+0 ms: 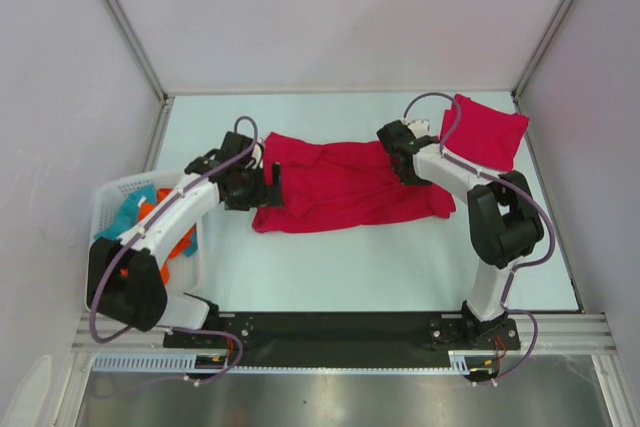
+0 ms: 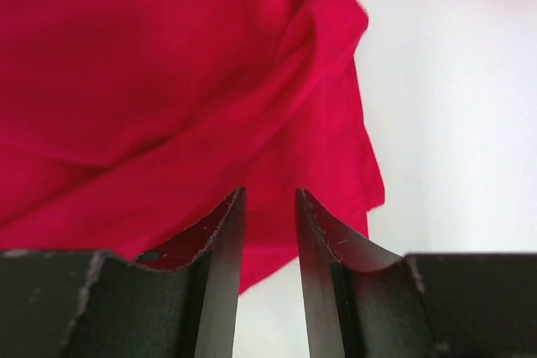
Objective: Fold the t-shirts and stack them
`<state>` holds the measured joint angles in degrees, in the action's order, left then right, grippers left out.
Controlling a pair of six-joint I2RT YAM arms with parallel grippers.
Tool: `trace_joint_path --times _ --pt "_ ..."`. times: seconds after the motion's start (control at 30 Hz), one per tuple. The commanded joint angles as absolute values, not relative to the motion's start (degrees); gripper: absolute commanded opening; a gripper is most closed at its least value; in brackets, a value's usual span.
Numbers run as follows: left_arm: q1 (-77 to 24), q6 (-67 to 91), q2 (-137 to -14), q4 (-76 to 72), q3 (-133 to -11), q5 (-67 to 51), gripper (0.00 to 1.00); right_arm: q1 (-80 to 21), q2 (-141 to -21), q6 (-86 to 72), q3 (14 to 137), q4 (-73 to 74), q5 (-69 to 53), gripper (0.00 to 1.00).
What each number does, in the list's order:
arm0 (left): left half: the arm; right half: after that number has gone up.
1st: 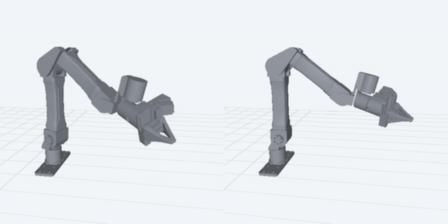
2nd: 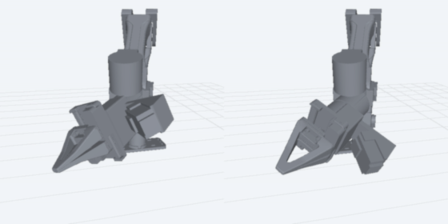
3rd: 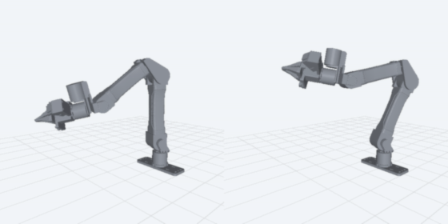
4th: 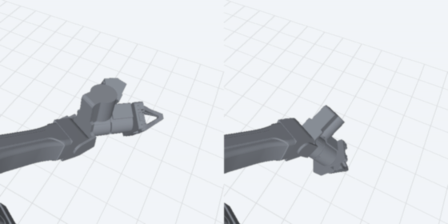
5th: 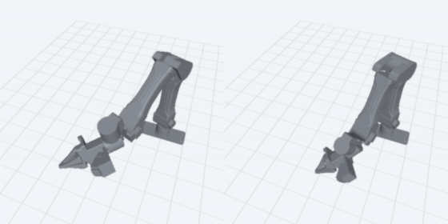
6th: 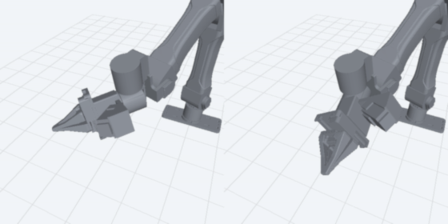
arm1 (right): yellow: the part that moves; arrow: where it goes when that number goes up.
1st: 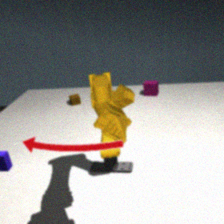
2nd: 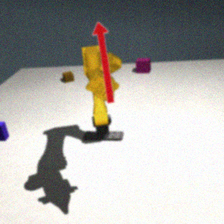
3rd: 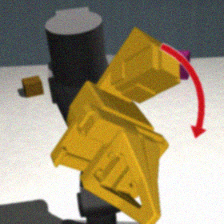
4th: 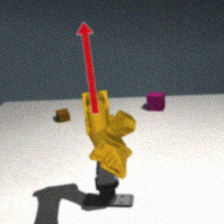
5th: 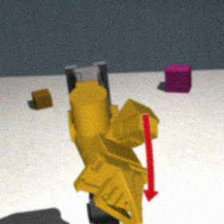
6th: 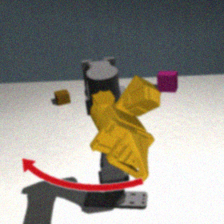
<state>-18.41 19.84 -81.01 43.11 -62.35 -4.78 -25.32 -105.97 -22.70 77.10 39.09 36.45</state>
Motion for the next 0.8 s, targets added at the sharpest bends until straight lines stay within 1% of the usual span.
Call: trace_joint_path --times 0.0,0.17,0.57,0.7,0.77 --pt "-22.49 22.94 -75.24 42.72 -57.05 -5.71 1.00 -26.37 -101.25 -26.01 73.57 39.03 38.24 0.36" --pt "-24.43 24.26 -74.44 41.05 -52.83 -5.19 1.00 -26.37 -101.34 -25.93 72.42 38.32 38.76 0.35" --pt "-24.79 24.17 -75.67 39.11 -51.24 -2.11 0.99 -25.49 -100.02 -24.79 72.86 39.02 40.60 0.36" --pt "-24.79 23.56 -77.60 38.58 -52.38 -0.79 0.98 -24.96 -99.93 -24.52 73.30 39.37 41.04 0.35" --pt "-24.79 23.38 -78.92 38.15 -53.08 -0.09 0.95 -24.87 -99.84 -24.35 73.56 39.55 41.31 0.35"
